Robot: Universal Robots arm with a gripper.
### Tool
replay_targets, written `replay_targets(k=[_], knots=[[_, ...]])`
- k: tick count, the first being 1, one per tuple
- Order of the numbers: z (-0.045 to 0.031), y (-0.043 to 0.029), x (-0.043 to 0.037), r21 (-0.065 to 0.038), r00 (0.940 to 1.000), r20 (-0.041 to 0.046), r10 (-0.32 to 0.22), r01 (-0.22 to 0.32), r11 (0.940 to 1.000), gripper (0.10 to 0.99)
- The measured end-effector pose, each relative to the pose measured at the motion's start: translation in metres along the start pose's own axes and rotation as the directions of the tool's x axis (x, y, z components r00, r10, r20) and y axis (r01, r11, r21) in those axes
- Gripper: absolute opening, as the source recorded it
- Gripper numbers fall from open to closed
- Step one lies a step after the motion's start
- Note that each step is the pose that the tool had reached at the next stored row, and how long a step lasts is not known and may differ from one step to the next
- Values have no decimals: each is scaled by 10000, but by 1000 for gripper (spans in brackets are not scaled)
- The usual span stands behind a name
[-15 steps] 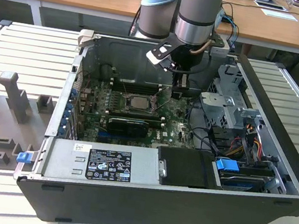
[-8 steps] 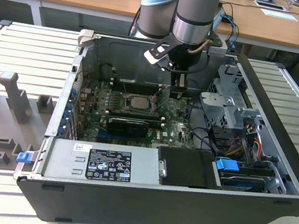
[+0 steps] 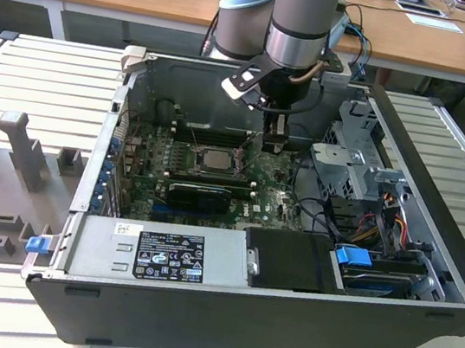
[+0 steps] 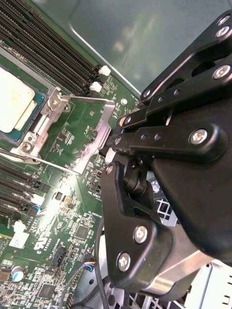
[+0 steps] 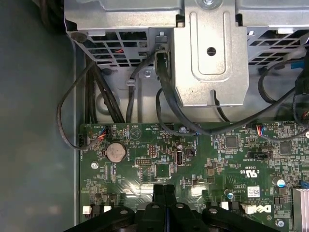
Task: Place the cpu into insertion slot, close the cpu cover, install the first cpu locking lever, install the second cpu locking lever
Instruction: 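Close the cpu cover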
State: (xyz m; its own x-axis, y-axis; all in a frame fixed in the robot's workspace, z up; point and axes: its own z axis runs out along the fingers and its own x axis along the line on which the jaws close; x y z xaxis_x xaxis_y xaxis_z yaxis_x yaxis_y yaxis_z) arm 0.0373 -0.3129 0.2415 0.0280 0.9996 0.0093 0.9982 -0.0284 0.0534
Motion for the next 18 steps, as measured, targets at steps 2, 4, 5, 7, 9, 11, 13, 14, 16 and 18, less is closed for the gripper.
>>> replay_targets(k=[2,4,5,7,9,11,13,14,16,18], knots=[[0,-7,0,0,10000,0,0,0,10000,106],[-1,-16,0,0,10000,0,0,0,10000,106],[-1,-23,-1,0,10000,0,0,0,10000,106],[-2,-37,-1,0,10000,0,1,-1,10000,106],[-3,-53,-2,0,10000,0,1,-1,10000,106],[-3,-61,-2,0,10000,0,1,-1,10000,106],[-3,-68,-2,0,10000,0,1,-1,10000,106],[-4,-72,-2,0,10000,0,0,0,10000,106],[-4,-82,-2,0,10000,0,1,-1,10000,106],[-5,-92,-3,0,10000,0,0,0,10000,106]])
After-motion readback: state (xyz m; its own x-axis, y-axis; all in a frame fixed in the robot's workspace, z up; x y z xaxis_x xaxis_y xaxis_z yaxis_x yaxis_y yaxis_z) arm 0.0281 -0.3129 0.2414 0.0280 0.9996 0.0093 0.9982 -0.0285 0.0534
